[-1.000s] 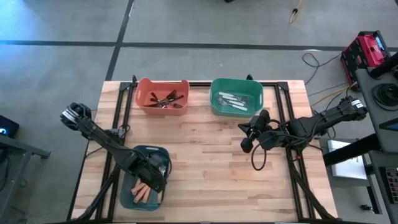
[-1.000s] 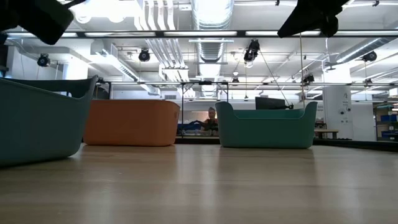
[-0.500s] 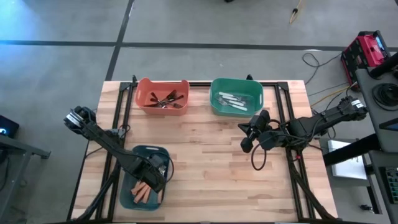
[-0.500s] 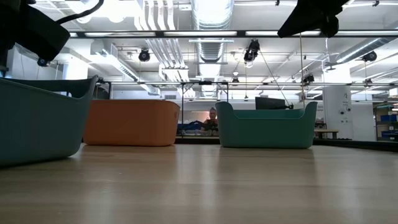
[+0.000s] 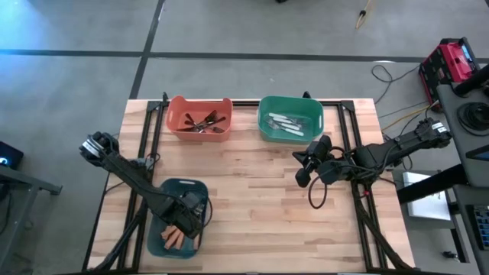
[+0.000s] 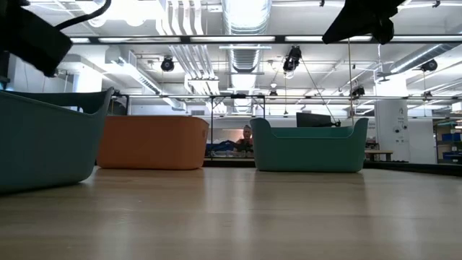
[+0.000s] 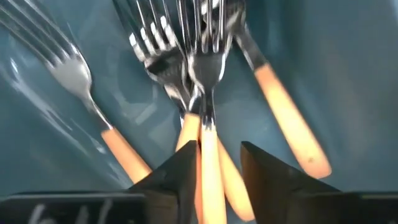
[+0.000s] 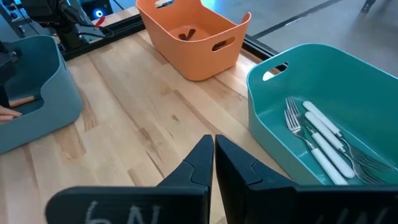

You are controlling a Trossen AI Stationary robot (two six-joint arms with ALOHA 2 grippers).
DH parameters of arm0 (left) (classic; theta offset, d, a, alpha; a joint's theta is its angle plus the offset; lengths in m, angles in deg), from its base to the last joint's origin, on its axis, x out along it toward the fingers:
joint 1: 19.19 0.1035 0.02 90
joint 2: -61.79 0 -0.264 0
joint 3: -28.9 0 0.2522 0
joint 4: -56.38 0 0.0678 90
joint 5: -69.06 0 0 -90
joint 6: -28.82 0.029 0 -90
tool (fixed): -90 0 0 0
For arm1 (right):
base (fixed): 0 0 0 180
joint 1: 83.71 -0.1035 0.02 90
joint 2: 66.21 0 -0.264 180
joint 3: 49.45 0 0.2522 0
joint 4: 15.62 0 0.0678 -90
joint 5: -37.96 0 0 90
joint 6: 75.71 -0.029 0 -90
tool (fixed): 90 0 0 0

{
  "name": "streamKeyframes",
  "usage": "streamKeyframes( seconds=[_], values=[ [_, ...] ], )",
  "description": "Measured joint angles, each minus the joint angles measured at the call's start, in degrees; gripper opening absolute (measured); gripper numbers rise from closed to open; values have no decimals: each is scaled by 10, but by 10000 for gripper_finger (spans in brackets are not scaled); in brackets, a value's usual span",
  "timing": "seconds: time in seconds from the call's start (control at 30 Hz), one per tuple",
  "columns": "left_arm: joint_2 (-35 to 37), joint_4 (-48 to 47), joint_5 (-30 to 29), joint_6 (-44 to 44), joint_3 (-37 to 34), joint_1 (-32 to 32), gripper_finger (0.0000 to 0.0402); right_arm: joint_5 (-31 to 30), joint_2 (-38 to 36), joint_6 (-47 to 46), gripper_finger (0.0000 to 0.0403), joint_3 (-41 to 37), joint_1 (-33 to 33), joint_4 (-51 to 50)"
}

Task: Sort silverware by color (type)
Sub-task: Adjust the orange forks in the blue-green bin

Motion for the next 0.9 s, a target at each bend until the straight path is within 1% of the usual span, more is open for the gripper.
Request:
streamKeyframes(
  seconds=[0.17, 0.3, 0.43, 0.63, 0.77, 0.9],
  values=[
    [-20, 1, 6, -18, 0, -16, 144, 0, 0, -4, 9, 0, 0, 0],
    [-41, 1, 9, -19, 0, -17, 158, 0, 0, -4, 9, 0, 0, 0],
    [-55, 1, 11, -19, 0, -18, 160, 0, 0, -4, 9, 0, 0, 0],
    [-55, -14, 14, -32, 3, -18, 159, 0, 0, -9, 9, 0, 0, 0],
    [-55, -19, 5, -48, 3, -18, 159, 0, 0, -10, 9, 0, 0, 0],
    [-55, -19, 5, -43, 14, -18, 158, 0, 0, -10, 9, 0, 0, 2]
  ],
)
